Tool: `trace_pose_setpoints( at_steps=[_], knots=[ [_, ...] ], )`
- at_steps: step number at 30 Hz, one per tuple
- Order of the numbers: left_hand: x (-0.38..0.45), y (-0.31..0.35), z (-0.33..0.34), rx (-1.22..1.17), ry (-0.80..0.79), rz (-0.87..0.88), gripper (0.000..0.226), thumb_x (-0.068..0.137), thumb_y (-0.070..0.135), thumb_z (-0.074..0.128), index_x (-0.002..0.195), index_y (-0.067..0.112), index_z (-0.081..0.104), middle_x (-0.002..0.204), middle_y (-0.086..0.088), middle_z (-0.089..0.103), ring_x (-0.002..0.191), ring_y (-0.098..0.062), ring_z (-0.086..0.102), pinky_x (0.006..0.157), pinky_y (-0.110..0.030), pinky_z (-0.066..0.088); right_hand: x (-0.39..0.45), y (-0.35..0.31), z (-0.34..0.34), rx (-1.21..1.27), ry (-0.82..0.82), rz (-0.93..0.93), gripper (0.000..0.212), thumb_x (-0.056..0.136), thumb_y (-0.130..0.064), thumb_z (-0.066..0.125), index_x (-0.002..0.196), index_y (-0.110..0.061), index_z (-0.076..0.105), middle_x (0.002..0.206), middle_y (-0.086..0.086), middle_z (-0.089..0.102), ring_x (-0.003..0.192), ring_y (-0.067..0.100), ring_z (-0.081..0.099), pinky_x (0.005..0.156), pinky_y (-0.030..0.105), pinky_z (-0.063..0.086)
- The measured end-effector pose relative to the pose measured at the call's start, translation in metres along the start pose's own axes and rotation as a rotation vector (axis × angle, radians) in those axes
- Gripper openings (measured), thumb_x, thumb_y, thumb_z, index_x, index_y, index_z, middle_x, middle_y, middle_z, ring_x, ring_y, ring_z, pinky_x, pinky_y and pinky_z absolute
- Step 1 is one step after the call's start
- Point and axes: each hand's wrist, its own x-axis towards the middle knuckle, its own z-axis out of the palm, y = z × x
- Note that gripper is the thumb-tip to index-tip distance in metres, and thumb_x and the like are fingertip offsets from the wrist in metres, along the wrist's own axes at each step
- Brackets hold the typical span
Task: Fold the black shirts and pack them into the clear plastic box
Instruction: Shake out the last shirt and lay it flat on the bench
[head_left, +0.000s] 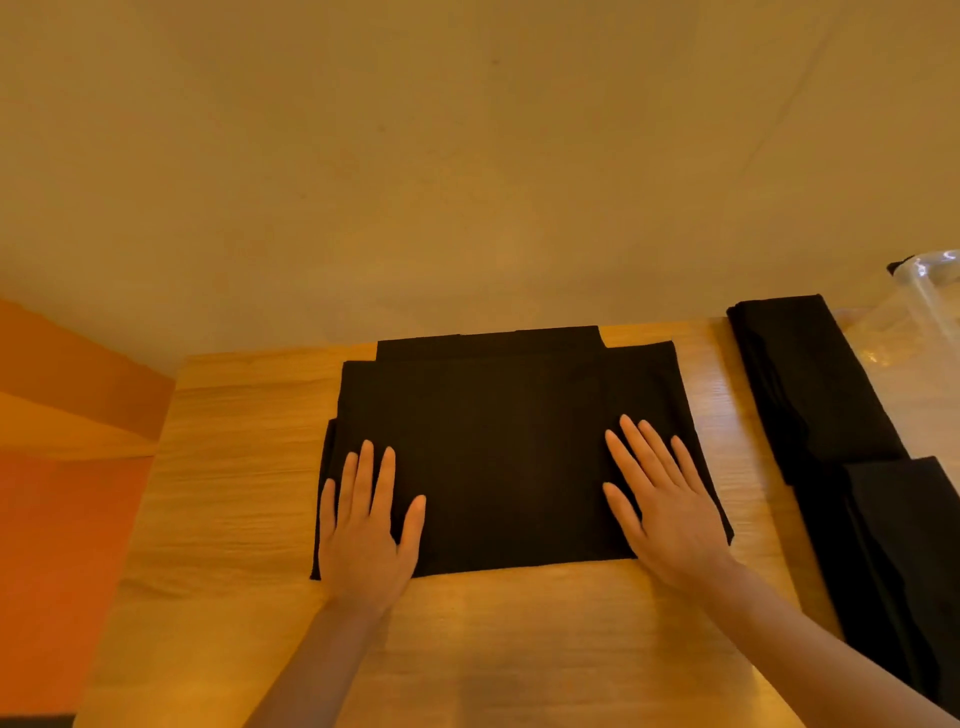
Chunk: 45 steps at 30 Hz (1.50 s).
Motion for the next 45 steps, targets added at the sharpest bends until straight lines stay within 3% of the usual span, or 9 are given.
trace_pose_setpoints(
  at_steps=[13,20,26,29,35,40,45],
  knots=[
    [-0.127,-0.011,0.003,0.003,-0.067,-0.002,0.068,0.095,0.06,0.021,0.151,0.021,0.026,0.159,-0.006,0.02,0.148,-0.024,0.013,0.118,-0.045,0.006,-0.132,-0.026,0.004,-0.02,-0.047,0.033,0.06,0.099,-0.051,0.022,0.152,-0.022,0.024,0.16,-0.002,0.017,0.149,0.016,0.008,0.119,0.043,0.009],
    [-0.156,-0.015,-0.003,-0.041,-0.068,-0.009,0.066,0.096,0.059,0.022,0.148,0.019,0.034,0.156,-0.005,0.028,0.146,-0.022,0.017,0.117,-0.042,0.01,-0.157,-0.038,0.001,0.009,-0.065,0.067,0.061,0.098,-0.055,0.02,0.149,-0.023,0.03,0.159,-0.004,0.021,0.148,0.01,0.009,0.12,0.037,0.006],
    [-0.101,0.0,-0.012,-0.061,0.008,0.071,0.064,0.098,0.053,0.015,0.149,0.018,0.029,0.158,-0.006,0.023,0.147,-0.02,0.012,0.12,-0.039,0.01,-0.095,-0.05,-0.01,0.057,-0.036,0.011,0.061,0.097,-0.051,0.019,0.151,-0.022,0.026,0.159,-0.003,0.018,0.147,0.011,0.009,0.121,0.038,0.011],
    [-0.052,0.01,-0.015,-0.052,-0.014,0.091,0.067,0.095,0.054,0.005,0.152,0.02,0.02,0.161,-0.005,0.012,0.148,-0.018,0.002,0.12,-0.037,0.001,-0.042,-0.052,-0.011,0.065,-0.036,-0.007,0.065,0.095,-0.053,0.013,0.152,-0.021,0.02,0.16,-0.001,0.014,0.148,0.013,0.005,0.121,0.036,0.005],
    [0.047,0.02,-0.021,-0.037,-0.026,0.008,0.058,0.103,0.045,0.016,0.154,0.018,0.013,0.162,-0.004,0.006,0.149,-0.019,-0.002,0.121,-0.038,0.0,0.062,-0.047,-0.013,0.05,-0.078,0.008,0.066,0.097,-0.05,0.011,0.154,-0.017,0.006,0.162,0.0,-0.001,0.147,0.013,-0.009,0.118,0.032,-0.008],
    [0.091,0.019,-0.013,-0.015,-0.067,0.003,0.062,0.101,0.05,0.018,0.154,0.021,0.01,0.162,-0.004,0.002,0.149,-0.02,-0.006,0.121,-0.039,-0.003,0.101,-0.03,-0.003,-0.034,-0.113,-0.011,0.078,0.088,-0.061,-0.005,0.154,-0.02,0.002,0.162,-0.002,-0.005,0.146,0.012,-0.013,0.118,0.036,-0.011],
    [0.096,0.02,-0.009,0.026,-0.057,-0.034,0.076,0.091,0.066,0.009,0.154,0.025,0.001,0.162,-0.001,-0.007,0.148,-0.019,-0.014,0.118,-0.039,-0.011,0.111,-0.02,-0.001,-0.109,-0.12,0.046,0.085,0.083,-0.073,0.001,0.153,-0.025,-0.005,0.161,-0.002,-0.012,0.146,0.015,-0.019,0.119,0.046,-0.01]
  ],
)
